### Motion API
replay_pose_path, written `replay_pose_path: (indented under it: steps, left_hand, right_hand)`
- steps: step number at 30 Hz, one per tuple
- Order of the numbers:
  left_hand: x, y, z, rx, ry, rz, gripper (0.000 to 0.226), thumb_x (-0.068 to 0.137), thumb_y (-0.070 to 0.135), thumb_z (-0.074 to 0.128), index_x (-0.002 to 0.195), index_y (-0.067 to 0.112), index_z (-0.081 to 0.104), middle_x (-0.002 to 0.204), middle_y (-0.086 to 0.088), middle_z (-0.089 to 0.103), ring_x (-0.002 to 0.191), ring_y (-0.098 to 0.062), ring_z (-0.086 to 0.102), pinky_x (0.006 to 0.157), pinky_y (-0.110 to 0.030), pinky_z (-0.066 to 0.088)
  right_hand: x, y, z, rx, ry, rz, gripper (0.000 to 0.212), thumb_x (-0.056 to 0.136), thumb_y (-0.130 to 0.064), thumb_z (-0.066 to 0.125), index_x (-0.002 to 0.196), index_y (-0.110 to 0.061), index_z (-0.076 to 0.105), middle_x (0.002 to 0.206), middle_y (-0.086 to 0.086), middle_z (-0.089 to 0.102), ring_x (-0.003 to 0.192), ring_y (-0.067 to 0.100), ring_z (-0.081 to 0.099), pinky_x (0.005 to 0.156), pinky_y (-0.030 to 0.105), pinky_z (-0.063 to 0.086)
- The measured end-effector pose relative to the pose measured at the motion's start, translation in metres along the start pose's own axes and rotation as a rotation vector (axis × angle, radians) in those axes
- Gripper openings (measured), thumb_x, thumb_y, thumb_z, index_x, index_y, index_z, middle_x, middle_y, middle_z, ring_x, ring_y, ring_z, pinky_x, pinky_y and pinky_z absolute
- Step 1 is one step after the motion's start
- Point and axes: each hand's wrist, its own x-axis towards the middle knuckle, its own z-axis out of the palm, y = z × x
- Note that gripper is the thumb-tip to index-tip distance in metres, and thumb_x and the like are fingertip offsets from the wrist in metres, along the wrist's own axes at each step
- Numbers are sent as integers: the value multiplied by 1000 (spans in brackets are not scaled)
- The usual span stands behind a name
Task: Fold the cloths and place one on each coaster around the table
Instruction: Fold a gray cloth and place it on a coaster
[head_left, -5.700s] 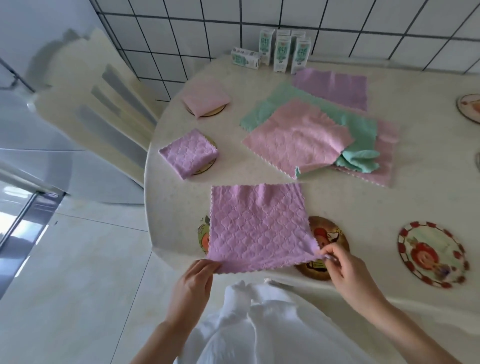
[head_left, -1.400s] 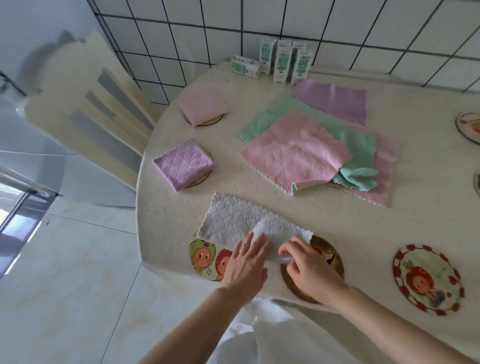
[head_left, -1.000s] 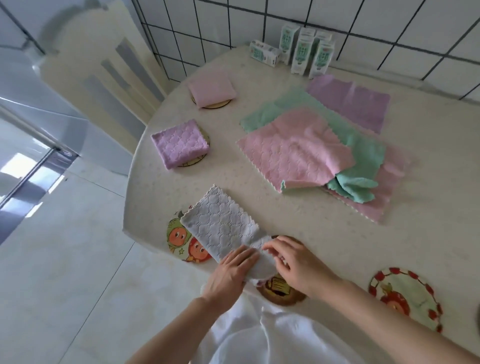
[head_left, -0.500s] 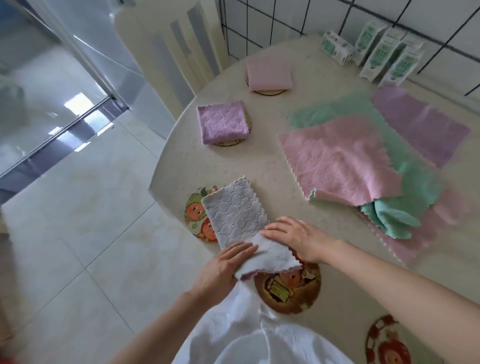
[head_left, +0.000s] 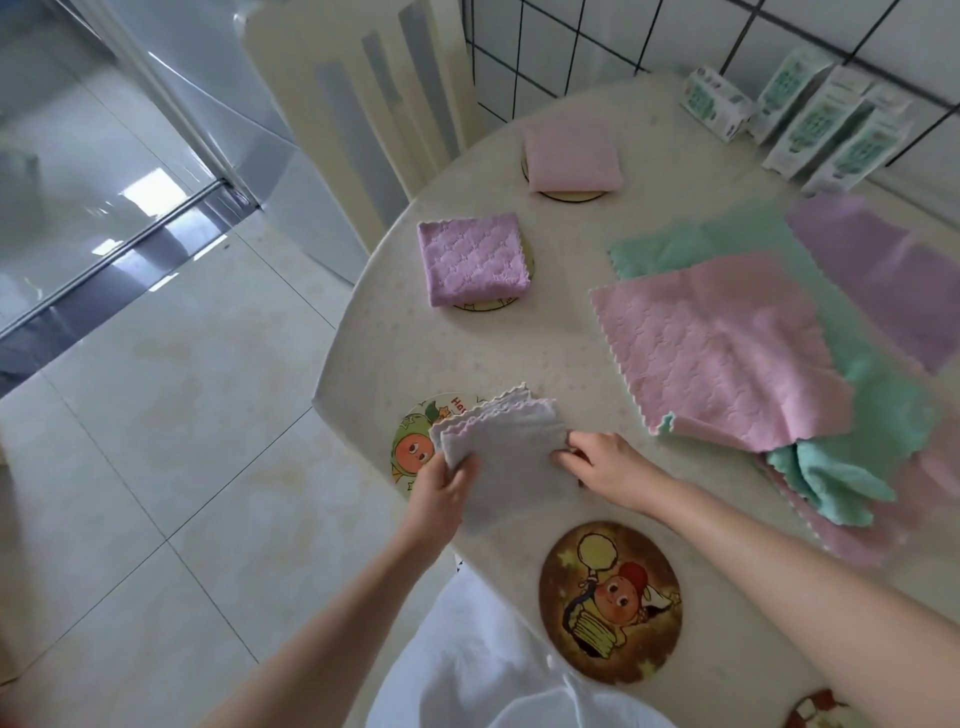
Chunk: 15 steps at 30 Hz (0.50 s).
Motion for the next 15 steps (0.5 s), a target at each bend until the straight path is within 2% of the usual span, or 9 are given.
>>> replay_pose_path:
  steps: [3, 6, 8, 11, 15]
  left_hand:
    - [14, 5, -6, -29, 17, -75, 14, 96, 16, 49, 94, 20, 62, 85, 1, 64, 84, -20, 61, 74, -48, 54]
    - [21, 7, -10, -57, 4, -190, 17, 93, 17, 50, 87, 24, 64, 90, -3, 69, 90, -26, 66, 78, -50, 57]
    - [22, 9, -11, -72, -8, -237, 14, 92, 18, 51, 89, 21, 65, 94, -9, 70, 89, -27, 68, 74, -51, 58]
    - [26, 6, -16, -66, -10, -236, 11, 89, 25, 57, 93, 20, 66, 95, -9, 71, 87, -26, 69, 74, -51, 58]
    - [34, 4, -28, 19, 115, -181, 14, 83, 36, 62, 82, 22, 62, 89, -7, 70, 75, -29, 70, 65, -53, 58]
  right_hand:
    - [14, -5, 3, -18, 16, 78, 34, 95, -40, 46, 70, -17, 45, 66, 2, 53, 67, 22, 54, 59, 34, 36]
    - [23, -12, 4, -36, 11, 153, 38, 94, -46, 42, 72, -16, 45, 65, 0, 49, 61, 18, 48, 55, 32, 32]
    - [26, -17, 2, -34, 33, 195, 42, 93, -52, 41, 68, -18, 41, 64, -1, 46, 58, 16, 45, 55, 31, 30]
    - [34, -25, -3, -22, 102, 231, 39, 90, -57, 42, 73, -23, 44, 69, -3, 51, 64, 17, 50, 57, 31, 36]
    - [47, -36, -5, -59, 150, 229, 31, 92, -50, 44, 100, -21, 51, 93, -2, 60, 84, 21, 58, 69, 34, 47]
